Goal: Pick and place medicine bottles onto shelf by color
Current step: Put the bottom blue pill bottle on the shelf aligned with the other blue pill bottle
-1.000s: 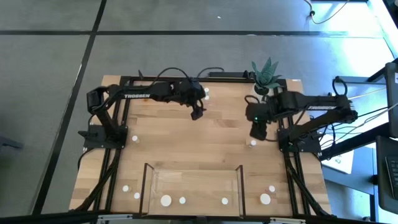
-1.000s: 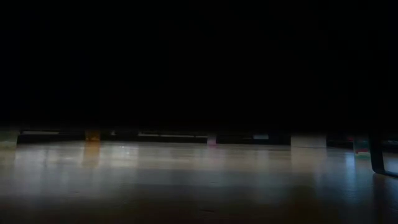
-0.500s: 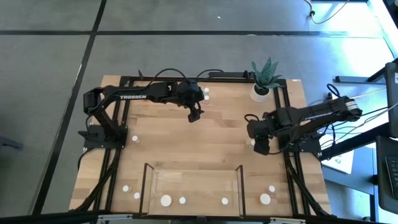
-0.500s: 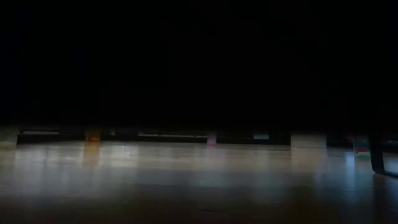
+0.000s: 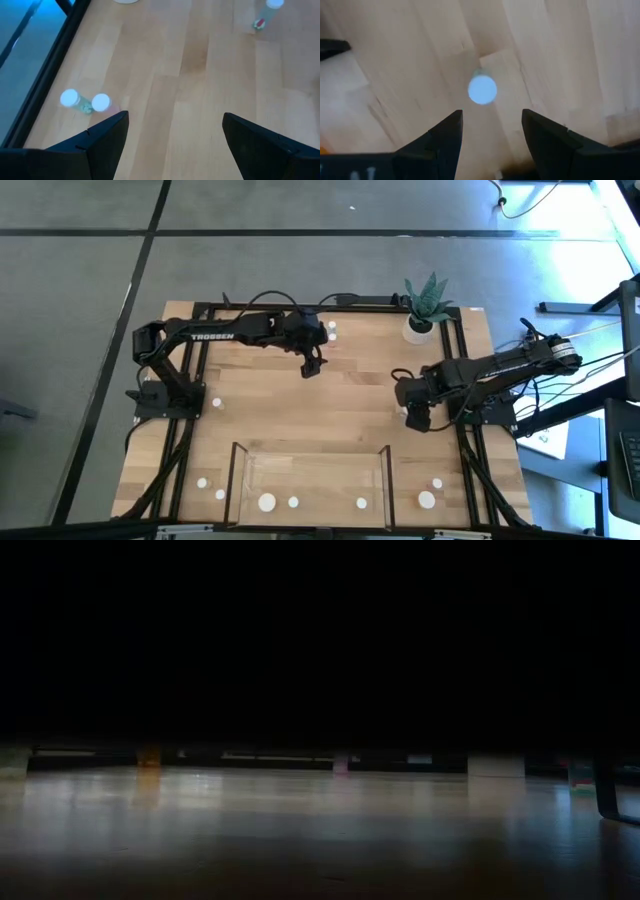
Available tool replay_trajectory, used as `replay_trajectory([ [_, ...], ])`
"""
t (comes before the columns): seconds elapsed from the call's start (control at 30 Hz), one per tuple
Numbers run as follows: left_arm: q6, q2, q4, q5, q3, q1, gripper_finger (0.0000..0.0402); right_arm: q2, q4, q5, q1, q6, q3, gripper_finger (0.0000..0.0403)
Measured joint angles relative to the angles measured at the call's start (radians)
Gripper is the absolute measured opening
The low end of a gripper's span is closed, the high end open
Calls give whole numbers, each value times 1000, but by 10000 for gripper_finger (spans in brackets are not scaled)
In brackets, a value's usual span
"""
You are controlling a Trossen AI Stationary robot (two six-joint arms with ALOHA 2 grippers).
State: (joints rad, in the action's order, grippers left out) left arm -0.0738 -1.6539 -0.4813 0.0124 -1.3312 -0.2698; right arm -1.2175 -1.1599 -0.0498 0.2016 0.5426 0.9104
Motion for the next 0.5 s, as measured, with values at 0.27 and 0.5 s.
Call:
replay_trajectory([
  [0.27,-8,0,0,0,0,24,316,0,71,-9,-1,-29,0,207],
  [0.5,-8,0,0,1,0,31,316,0,71,-9,-1,-28,0,229],
])
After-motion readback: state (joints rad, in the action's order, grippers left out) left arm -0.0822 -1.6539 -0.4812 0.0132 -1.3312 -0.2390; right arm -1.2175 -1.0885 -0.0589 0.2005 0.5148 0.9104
